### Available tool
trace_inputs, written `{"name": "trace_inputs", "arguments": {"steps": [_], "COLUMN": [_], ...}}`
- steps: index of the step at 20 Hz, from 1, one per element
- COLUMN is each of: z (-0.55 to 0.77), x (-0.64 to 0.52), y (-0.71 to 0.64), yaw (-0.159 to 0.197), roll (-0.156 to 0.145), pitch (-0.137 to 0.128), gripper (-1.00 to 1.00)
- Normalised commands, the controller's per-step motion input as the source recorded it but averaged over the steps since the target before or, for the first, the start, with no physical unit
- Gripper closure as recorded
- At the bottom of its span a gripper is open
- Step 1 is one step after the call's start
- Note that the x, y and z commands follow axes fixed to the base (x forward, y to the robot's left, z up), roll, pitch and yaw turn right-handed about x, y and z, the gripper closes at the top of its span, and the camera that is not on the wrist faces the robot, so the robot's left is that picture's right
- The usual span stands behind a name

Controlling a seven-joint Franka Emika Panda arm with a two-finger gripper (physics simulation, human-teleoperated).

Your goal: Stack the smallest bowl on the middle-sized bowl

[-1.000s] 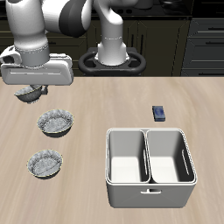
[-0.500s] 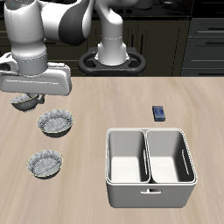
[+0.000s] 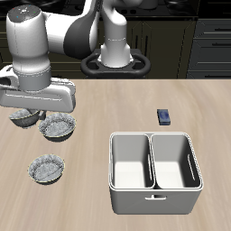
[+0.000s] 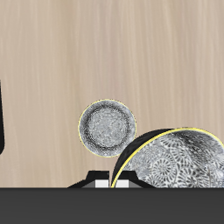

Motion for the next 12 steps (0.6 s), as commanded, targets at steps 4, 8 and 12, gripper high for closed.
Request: {"name": "trace_inputs", "arguments": {"steps": [4, 8, 12], "z": [-0.15, -0.17, -0.24], "x": [0.19, 0.12, 0.15], "y": [0.28, 0.13, 0.08], "yaw": [-0.003, -0.004, 0.01], "roll": [0.009, 0.002, -0.004], "pitch": [0.019, 0.02, 0.027], "gripper": [1.0, 1.0, 1.0]}}
